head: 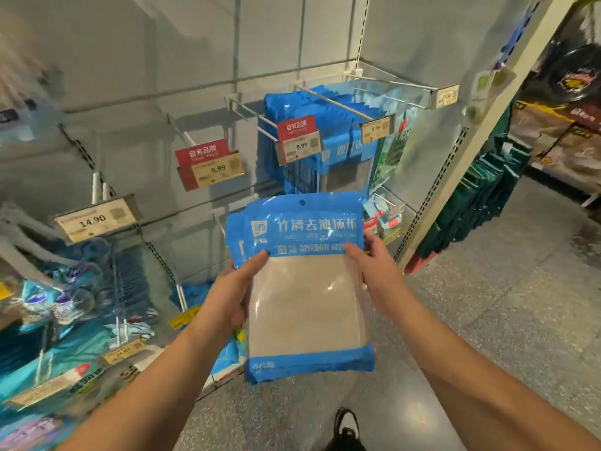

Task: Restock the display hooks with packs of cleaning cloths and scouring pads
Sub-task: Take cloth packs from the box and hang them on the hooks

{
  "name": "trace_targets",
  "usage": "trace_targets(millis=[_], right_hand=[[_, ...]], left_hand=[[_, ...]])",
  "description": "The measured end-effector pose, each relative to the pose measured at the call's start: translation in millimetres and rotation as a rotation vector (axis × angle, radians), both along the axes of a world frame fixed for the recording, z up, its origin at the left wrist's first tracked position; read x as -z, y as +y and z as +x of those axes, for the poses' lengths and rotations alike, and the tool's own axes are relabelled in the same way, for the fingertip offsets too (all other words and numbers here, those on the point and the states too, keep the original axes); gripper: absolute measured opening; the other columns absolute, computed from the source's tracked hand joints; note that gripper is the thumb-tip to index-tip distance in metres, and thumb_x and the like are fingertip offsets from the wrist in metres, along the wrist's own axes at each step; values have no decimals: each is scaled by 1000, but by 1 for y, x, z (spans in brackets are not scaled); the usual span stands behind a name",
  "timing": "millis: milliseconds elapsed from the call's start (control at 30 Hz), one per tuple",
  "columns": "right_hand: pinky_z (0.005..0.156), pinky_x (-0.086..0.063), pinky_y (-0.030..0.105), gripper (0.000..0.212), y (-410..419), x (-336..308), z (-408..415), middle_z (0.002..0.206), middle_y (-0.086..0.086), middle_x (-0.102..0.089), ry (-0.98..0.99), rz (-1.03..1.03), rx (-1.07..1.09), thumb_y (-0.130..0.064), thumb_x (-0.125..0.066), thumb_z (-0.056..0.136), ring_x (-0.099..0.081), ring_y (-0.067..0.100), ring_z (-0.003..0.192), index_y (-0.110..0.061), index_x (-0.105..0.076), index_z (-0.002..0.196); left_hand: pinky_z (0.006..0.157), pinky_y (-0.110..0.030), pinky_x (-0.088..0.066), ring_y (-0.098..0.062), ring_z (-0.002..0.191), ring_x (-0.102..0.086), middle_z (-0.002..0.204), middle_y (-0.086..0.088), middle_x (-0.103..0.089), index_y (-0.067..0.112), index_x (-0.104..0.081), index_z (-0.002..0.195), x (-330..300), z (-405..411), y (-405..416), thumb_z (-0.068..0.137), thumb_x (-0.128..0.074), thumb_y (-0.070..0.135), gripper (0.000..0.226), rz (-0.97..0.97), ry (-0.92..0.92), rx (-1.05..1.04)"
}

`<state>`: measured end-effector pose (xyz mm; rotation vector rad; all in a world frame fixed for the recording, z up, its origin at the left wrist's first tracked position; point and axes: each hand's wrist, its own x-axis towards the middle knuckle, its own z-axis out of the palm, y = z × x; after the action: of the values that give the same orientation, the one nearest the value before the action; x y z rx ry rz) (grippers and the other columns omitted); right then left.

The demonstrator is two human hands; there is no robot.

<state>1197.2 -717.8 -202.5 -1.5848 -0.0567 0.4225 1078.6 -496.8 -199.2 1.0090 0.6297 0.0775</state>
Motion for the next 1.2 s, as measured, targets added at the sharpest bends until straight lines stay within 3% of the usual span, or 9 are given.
trace_targets(millis=[200,333,500,633,833,933,1033,1100,1200], right_hand=[[89,-53,40,52,10,-17,92,105,-2,-63,-244,-5,-72,-21,-73,89,-63,19,97,-32,-38,125],[93,-52,43,37,10,-13,134,124,-10,-62,-249,-73,-286,-44,-75,81,-61,20,111,-50,-52,110],[89,-49,26,24,16,-8,163,114,-22,-61,-217,-25,-336,-20,-66,95,-61,3,101,-37,-65,111],[94,-53,35,28,24,-6,183,115,-18,-65,-228,-43,-363,-20,-67,93,-63,10,107,-46,-66,104],[99,-52,38,32,14,-3,208,117,-20,-63,-217,17,-290,-7,-62,95,-64,0,103,-37,-66,104],[103,-50,41,34,4,-3,222,120,-17,-65,-286,-57,-299,-10,-64,94,-62,6,113,-43,-67,102],[106,-47,38,35,1,-7,226,121,-19,-64,-350,-105,-321,-14,-65,94,-59,3,116,-49,-67,99],[106,-46,37,38,1,-6,224,122,-17,-65,-375,-110,-336,-16,-67,93,-59,5,117,-53,-68,96],[106,-45,36,42,2,-2,221,119,-24,-64,-403,-105,-361,-17,-69,92,-57,0,117,-59,-67,95]], left_hand=[[77,-41,-60,-27,89,-76,103,-10,-78,17,-65,119,4,48,-22,89,-72,22,31,68,17,-120],[85,-43,-58,-29,99,-74,112,-12,-76,16,-64,125,10,70,-28,76,-80,30,53,216,28,-167],[79,-34,-54,-25,96,-73,101,-1,-78,22,-67,117,17,75,-33,67,-84,46,58,447,157,-197],[85,-39,-56,-20,95,-72,100,4,-77,31,-66,109,18,79,-28,61,-78,60,57,619,244,-116],[75,-34,-48,-21,91,-67,96,4,-71,28,-64,103,15,63,-13,84,-80,38,27,904,444,-48],[65,-29,-42,-21,84,-61,83,10,-66,31,-61,101,4,48,-7,87,-77,38,23,1005,526,40],[67,-31,-37,-23,84,-59,83,9,-63,39,-64,110,-7,31,-7,85,-75,49,29,1224,549,195],[69,-30,-40,-23,82,-63,88,11,-69,45,-62,113,-15,21,-8,75,-59,72,47,1453,449,278],[70,-30,-45,-25,94,-69,106,10,-73,47,-59,117,-33,26,-12,69,-37,79,62,1613,362,433]])
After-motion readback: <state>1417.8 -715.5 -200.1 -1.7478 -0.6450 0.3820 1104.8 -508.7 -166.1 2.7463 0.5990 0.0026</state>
